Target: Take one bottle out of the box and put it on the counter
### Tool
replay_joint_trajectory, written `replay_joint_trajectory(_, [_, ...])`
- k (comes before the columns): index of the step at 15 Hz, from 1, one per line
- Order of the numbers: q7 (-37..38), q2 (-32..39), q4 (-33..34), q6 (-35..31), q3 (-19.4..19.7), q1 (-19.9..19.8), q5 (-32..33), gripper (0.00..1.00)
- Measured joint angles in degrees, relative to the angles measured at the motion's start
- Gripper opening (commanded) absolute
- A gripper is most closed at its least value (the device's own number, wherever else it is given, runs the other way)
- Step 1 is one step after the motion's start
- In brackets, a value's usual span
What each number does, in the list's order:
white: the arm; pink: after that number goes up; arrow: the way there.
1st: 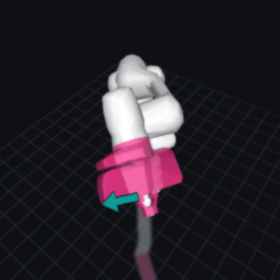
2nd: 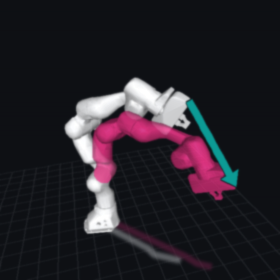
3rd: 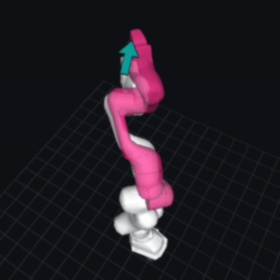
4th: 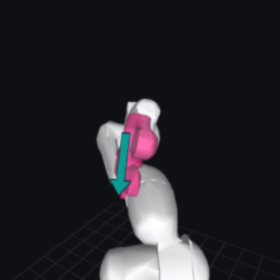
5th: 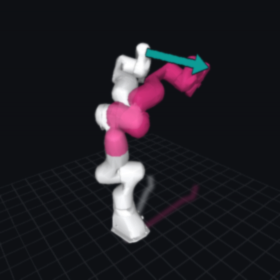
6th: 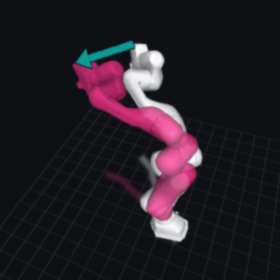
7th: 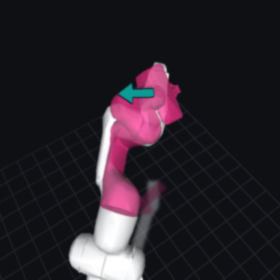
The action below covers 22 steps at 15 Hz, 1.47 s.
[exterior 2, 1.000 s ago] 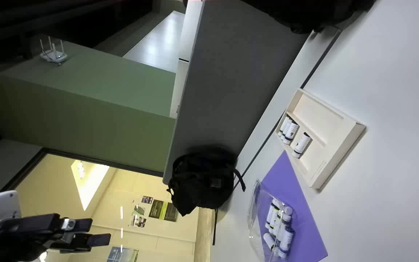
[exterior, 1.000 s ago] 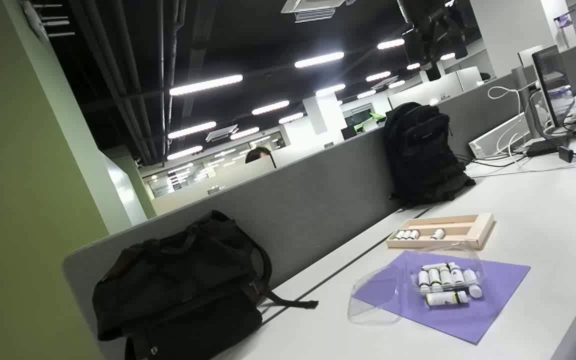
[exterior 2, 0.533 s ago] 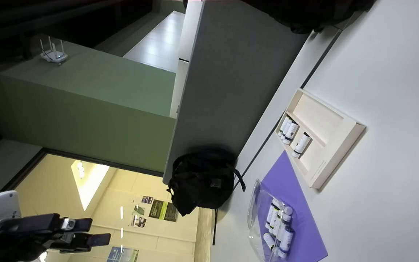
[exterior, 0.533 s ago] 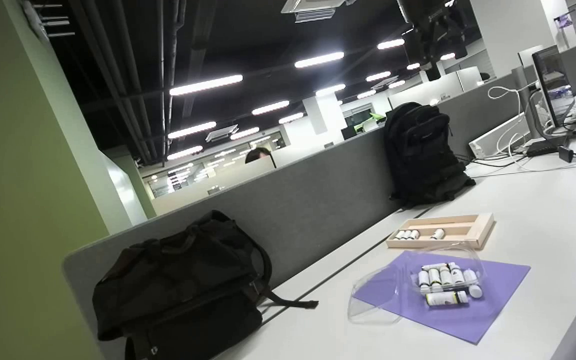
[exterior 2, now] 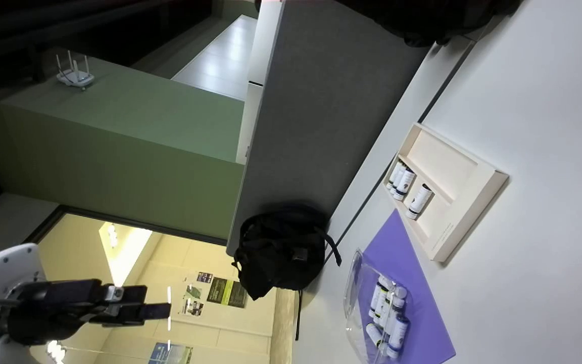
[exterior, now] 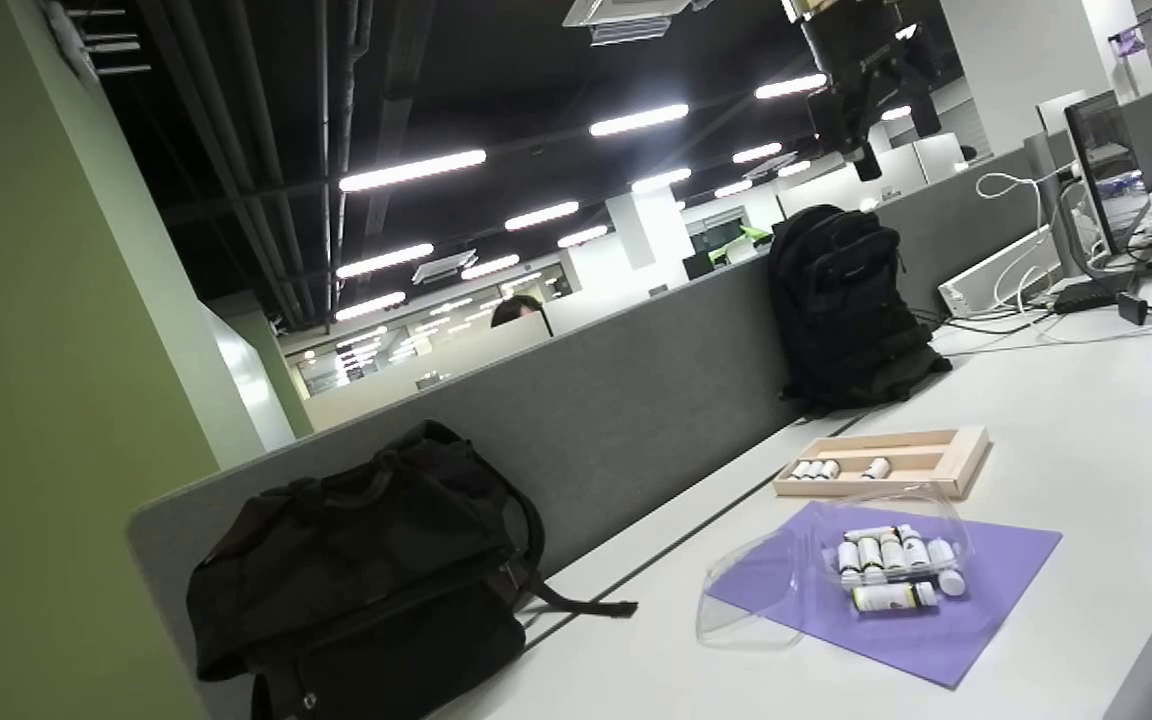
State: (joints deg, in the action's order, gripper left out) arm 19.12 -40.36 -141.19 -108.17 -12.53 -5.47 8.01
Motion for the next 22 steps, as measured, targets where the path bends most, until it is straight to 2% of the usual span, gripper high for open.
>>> replay_joint_trajectory(5, [1.5, 15.1, -0.6, -14.9, 5.5, -6.8, 2.0, 1.00])
replay_joint_trajectory(8, [0.7, 26.9, 1.8, -22.7, 9.0, -7.0, 1.3, 1.00])
replay_joint_trajectory(10, [-1.5, 34.6, 5.2, -25.6, 10.0, -5.1, -2.3, 1.00])
replay_joint_trajectory(13, [-2.8, 43.9, 10.7, -25.2, 9.7, -0.2, -11.1, 1.00])
replay_joint_trajectory(18, [-8.9, 51.1, 16.1, -16.1, 6.0, 6.8, -27.3, 1.00])
replay_joint_trajectory(20, [-11.2, 51.8, 16.9, -11.7, 5.2, 8.3, -28.7, 1.00])
replay_joint_trajectory(22, [-12.2, 51.8, 17.0, -10.0, 5.1, 8.8, -28.7, 1.00])
